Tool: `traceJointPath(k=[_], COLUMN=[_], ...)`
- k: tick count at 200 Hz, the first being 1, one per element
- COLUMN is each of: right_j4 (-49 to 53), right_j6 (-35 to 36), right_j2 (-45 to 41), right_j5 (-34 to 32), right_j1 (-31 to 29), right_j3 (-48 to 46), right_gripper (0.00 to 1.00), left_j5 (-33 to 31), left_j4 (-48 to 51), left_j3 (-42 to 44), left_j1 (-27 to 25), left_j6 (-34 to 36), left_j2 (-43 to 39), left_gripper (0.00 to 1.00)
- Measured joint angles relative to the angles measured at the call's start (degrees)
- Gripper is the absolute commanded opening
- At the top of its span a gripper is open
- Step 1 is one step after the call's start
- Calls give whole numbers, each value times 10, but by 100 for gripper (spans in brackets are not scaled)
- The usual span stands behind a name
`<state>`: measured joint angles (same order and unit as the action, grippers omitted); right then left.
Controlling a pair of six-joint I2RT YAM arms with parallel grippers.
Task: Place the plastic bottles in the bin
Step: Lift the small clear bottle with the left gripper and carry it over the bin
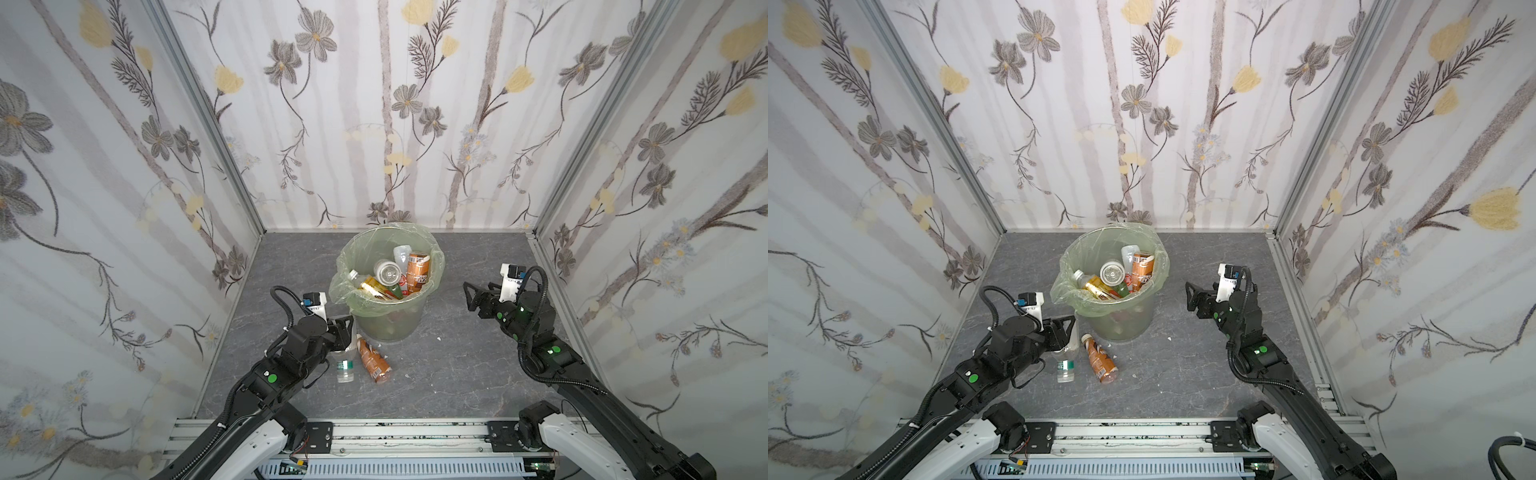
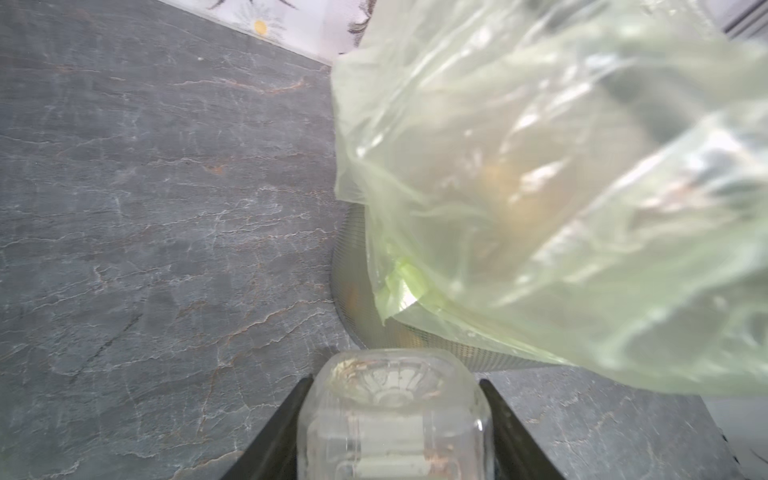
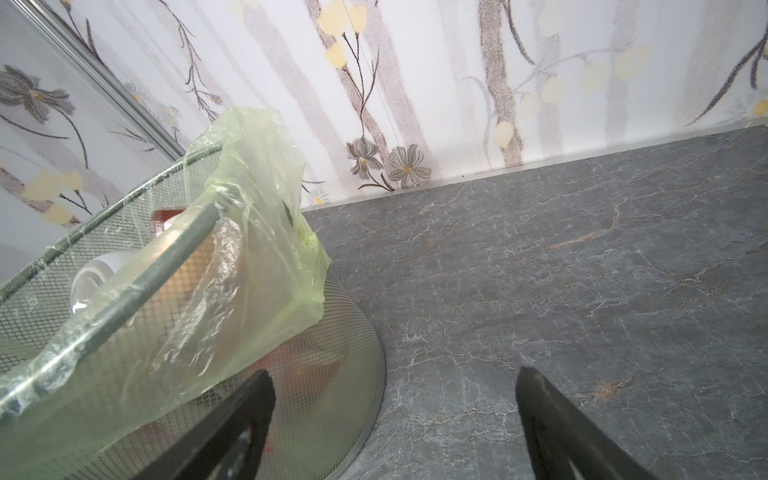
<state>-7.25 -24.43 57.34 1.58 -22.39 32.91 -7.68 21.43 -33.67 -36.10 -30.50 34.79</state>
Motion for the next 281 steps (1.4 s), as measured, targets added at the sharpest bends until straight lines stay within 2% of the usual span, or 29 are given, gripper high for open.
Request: traceJointPath(k=[50,104,141,181,217,281], right_j4=[3,19,23,25,41,49], right_j6=[0,0,-6,-6,-9,-13], right_j2=[-10,-15,-18,-31,-47,-53], right_j5=[0,0,7,11,11,12], right_j1=[0,0,0,0,0,0], right_j3=[0,0,0,2,2,1], right_gripper=[91,91,91,91,91,91], left_j5=[44,40,7,-9,-27,-61], left_j4=[42,95,78,41,-29,-162], left_j3=[-85,-194,-276,-362,-374,-338], left_j1=[1,1,1,7,27,63], left_j6=[20,34,37,48,48,15], left_j2=[-18,1,68,194,237,259], left_gripper=[49,50,50,53,52,49])
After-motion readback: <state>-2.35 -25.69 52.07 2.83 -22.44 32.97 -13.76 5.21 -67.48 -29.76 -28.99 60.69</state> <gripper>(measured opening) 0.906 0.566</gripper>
